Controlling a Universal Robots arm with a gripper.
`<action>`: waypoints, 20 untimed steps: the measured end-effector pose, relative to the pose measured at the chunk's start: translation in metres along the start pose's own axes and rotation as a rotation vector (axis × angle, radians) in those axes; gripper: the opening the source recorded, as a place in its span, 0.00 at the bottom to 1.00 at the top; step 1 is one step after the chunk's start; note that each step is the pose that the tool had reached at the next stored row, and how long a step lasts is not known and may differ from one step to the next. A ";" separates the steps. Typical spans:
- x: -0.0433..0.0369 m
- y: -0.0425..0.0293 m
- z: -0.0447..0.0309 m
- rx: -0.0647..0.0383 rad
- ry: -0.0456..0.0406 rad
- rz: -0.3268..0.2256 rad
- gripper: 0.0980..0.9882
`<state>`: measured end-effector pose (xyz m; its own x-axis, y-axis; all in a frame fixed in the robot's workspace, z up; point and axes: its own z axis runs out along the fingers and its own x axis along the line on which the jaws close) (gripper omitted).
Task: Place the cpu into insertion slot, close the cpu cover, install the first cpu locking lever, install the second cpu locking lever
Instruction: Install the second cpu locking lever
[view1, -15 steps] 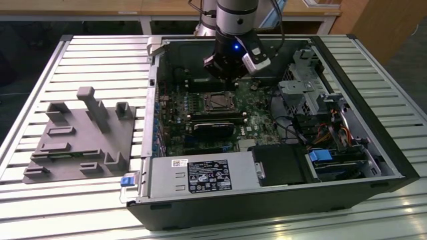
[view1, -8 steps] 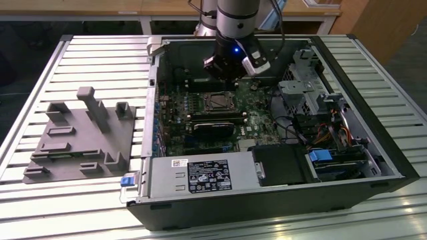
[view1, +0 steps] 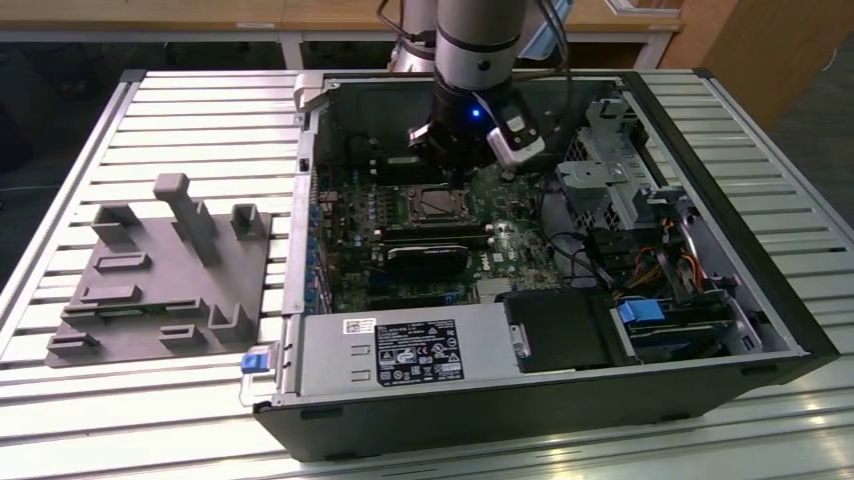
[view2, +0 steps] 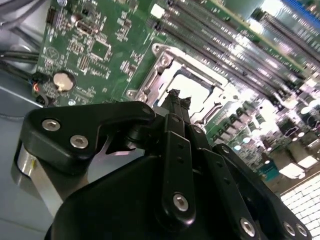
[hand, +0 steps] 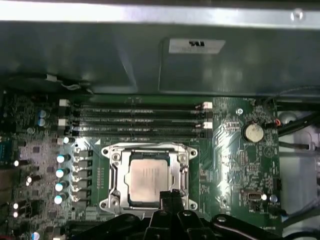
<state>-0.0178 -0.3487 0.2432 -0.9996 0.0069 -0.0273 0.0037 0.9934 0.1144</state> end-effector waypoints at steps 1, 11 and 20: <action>0.0000 -0.0018 -0.0001 0.000 0.0000 0.000 0.01; 0.0000 -0.0192 -0.0006 0.000 0.0001 0.000 0.01; 0.0015 -0.0241 0.0050 0.000 0.0002 0.000 0.01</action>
<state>-0.0192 -0.3720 0.2354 -0.9996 0.0068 -0.0271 0.0037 0.9934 0.1144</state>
